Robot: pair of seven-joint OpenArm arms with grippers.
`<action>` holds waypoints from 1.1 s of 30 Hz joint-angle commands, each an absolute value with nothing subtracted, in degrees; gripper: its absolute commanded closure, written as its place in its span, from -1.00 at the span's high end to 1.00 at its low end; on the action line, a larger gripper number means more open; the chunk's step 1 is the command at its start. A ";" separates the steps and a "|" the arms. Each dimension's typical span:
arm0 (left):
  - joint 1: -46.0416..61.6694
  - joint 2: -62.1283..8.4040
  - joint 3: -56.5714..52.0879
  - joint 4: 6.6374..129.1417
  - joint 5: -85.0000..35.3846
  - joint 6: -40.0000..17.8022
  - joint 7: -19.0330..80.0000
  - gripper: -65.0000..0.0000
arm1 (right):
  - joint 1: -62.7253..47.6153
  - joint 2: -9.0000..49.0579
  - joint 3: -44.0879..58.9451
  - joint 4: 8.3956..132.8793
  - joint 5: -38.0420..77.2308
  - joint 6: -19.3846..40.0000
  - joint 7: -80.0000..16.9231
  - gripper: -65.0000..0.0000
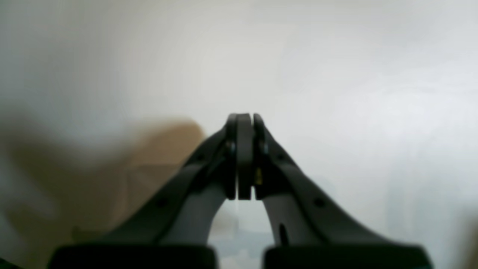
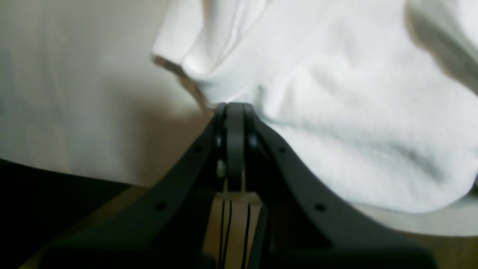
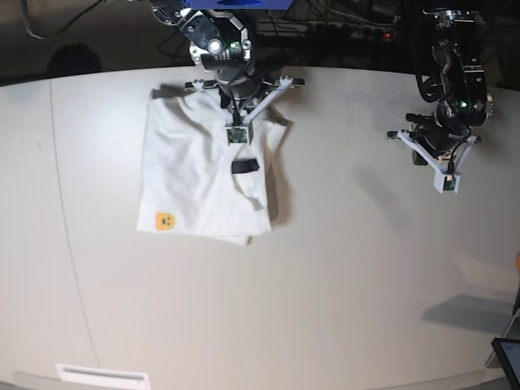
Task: Fold the T-shirt properly
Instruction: 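Move the right gripper to the shirt's collar edge, then lower the right gripper and press on the shirt's middle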
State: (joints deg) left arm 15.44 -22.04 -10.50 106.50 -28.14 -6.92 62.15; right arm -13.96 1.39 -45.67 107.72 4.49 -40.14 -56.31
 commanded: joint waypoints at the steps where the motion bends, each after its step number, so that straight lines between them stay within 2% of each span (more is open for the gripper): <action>1: 15.16 -22.81 -10.95 107.30 -28.00 -6.73 61.32 -0.99 | -12.53 0.84 -45.58 109.23 4.09 -40.00 -55.25 -1.00; 7: 14.81 -22.90 -10.95 107.30 -28.00 -6.73 61.32 -0.99 | -6.46 1.63 -42.24 114.33 4.18 -40.00 -62.73 -1.00; 12: 14.81 -22.90 -10.95 107.30 -28.00 -6.73 61.23 -0.99 | 0.22 1.63 -42.51 114.07 4.44 -40.00 -64.13 -1.00; 17: 14.81 -22.99 -10.95 107.21 -28.00 -6.73 61.23 -0.99 | 6.73 1.63 -42.42 106.24 4.44 -40.00 -63.34 -1.00; 28: 14.81 -22.81 -10.95 107.21 -28.00 -6.73 61.23 -0.99 | 12.79 1.45 -42.51 89.71 4.44 -40.00 -53.49 -1.00; 33: 14.73 -22.81 -10.95 107.21 -28.00 -6.73 61.23 -0.99 | 13.05 -1.80 -42.77 85.41 4.26 -40.00 -52.44 -1.00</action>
